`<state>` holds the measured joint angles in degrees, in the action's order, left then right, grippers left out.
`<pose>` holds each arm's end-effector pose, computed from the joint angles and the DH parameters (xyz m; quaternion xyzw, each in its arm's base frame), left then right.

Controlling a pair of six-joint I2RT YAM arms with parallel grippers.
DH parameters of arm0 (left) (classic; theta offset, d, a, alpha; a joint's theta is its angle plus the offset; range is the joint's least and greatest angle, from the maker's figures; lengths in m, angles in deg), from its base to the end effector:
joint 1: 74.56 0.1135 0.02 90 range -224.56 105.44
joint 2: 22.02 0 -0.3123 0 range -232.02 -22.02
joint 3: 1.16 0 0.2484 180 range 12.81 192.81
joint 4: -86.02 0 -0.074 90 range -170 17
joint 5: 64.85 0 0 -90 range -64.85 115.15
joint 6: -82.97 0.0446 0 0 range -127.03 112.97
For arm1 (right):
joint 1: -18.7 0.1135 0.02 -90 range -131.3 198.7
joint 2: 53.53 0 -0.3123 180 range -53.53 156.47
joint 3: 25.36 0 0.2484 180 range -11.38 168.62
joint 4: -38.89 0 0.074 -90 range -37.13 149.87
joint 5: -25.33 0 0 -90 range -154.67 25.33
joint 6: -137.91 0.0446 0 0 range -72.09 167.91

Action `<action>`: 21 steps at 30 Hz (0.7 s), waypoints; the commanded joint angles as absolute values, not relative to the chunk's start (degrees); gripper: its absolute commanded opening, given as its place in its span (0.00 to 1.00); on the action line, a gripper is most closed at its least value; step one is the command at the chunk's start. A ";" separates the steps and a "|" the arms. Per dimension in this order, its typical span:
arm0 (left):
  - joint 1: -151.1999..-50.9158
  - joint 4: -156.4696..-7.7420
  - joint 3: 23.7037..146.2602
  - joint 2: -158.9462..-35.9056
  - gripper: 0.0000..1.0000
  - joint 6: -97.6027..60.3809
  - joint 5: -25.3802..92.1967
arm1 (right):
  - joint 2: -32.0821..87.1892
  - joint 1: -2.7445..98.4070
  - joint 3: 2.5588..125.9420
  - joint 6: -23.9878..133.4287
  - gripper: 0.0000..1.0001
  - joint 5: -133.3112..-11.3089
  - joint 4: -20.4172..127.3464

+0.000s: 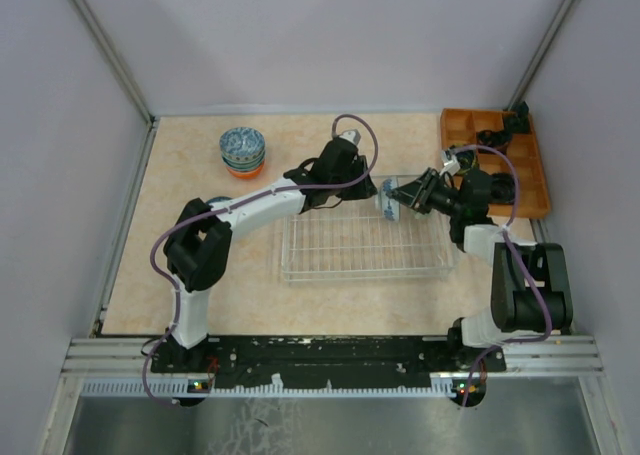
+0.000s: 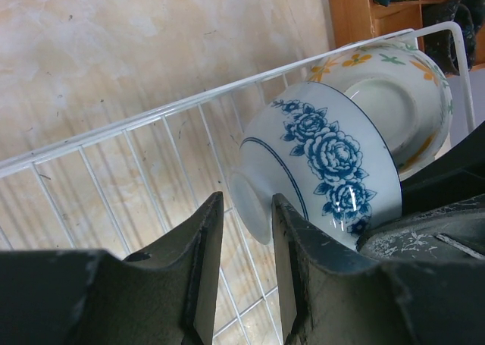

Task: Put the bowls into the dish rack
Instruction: Turn the bowl upside down on the dish rack.

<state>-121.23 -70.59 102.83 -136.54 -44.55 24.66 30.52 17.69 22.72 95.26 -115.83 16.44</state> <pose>0.3381 -0.3578 0.2861 0.0684 0.8800 -0.3123 0.3513 0.2884 0.0297 0.2544 0.0464 0.7557 0.5314 0.3798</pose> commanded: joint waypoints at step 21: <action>-123.40 -69.52 105.54 -137.12 0.38 -45.00 26.18 | 21.12 16.59 25.46 83.87 0.28 -111.51 32.93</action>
<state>-122.00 -70.35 103.68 -136.54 -44.68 24.70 24.16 16.90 22.42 87.28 -112.70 29.19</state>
